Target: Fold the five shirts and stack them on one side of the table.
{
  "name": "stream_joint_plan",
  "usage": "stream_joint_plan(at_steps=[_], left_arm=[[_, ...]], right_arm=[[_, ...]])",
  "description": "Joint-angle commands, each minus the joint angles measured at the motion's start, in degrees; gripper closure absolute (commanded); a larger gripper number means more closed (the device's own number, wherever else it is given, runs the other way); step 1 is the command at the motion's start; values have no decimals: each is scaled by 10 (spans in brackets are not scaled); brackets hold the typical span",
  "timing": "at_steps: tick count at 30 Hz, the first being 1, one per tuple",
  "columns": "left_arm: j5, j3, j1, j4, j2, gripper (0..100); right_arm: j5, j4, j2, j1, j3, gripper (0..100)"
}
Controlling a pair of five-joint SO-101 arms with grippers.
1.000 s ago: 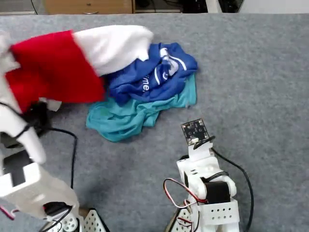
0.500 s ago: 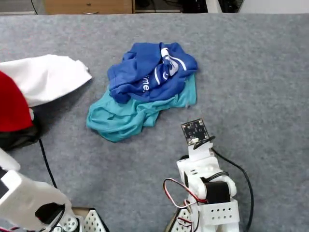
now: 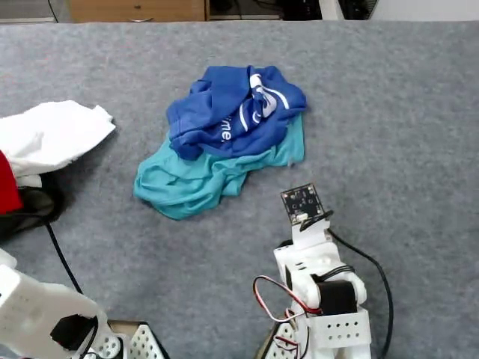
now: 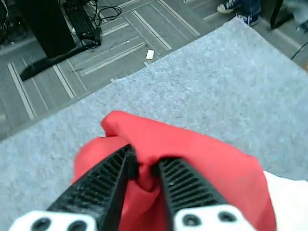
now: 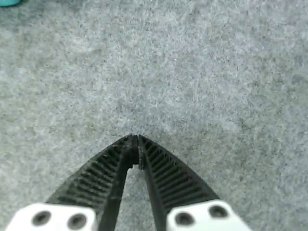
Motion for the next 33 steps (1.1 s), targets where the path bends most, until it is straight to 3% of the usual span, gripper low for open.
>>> stream_joint_plan(at_steps=[1, 7, 13, 20, 33], left_arm=[[-14, -4, 2, -12, -4, 822], [-18, -10, 11, -17, -7, 789], [-13, -59, 64, -8, -7, 793], [-5, -188, 262, 211, -1, 794], [112, -30, 571, 215, -6, 795]], right_arm=[[-1, 1, -51, -7, 0, 993], [-1, 1, -51, -7, 0, 993], [-1, 1, -51, -7, 0, 993], [-1, 1, -51, -7, 0, 993], [-1, 1, -51, -6, 0, 993]])
